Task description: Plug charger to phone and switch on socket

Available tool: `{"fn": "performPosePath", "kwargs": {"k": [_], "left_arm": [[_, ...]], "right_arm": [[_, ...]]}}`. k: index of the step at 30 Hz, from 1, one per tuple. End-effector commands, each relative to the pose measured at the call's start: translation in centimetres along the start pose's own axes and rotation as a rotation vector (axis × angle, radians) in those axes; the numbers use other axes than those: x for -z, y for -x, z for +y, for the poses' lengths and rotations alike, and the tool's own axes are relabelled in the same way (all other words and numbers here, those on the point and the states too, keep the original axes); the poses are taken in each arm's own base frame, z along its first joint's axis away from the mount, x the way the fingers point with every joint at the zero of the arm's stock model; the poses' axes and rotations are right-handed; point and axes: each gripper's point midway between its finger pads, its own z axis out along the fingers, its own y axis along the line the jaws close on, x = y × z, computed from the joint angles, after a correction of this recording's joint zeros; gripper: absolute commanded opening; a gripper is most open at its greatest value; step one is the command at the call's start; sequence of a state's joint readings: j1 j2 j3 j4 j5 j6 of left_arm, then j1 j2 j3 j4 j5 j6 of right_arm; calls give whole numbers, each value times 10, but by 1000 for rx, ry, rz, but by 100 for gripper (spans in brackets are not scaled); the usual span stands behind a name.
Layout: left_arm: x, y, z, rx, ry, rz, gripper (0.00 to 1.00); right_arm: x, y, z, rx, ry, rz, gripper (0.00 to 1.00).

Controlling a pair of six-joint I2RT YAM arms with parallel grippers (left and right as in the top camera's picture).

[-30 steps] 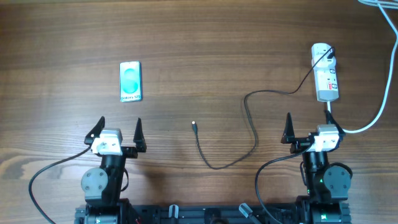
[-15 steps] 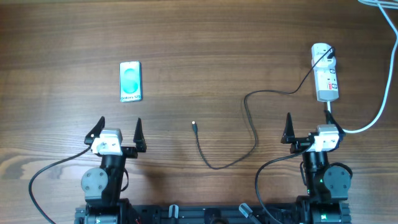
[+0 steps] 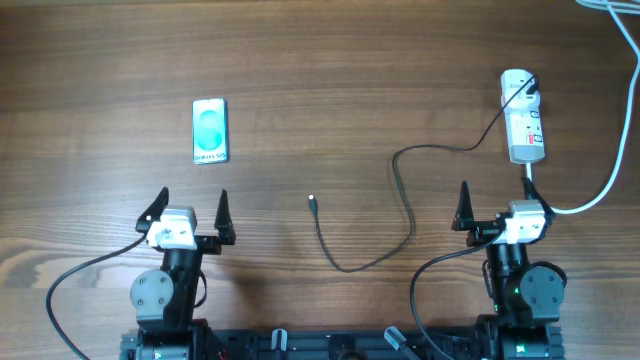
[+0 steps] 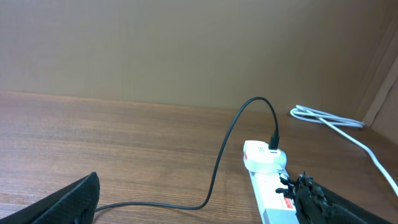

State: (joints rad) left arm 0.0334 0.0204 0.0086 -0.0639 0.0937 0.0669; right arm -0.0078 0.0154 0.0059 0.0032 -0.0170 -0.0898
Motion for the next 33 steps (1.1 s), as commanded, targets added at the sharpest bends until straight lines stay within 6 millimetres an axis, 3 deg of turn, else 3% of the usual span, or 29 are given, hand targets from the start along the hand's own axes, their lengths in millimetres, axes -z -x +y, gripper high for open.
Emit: {"fn": "performPosePath", "kwargs": {"k": [1, 33], "left_arm": [[0, -4, 2, -11, 11, 14, 100], [0, -4, 4, -18, 23, 14, 100]], "right_arm": [[0, 2, -2, -13, -13, -9, 100], [0, 2, -2, -13, -13, -9, 100]]}}
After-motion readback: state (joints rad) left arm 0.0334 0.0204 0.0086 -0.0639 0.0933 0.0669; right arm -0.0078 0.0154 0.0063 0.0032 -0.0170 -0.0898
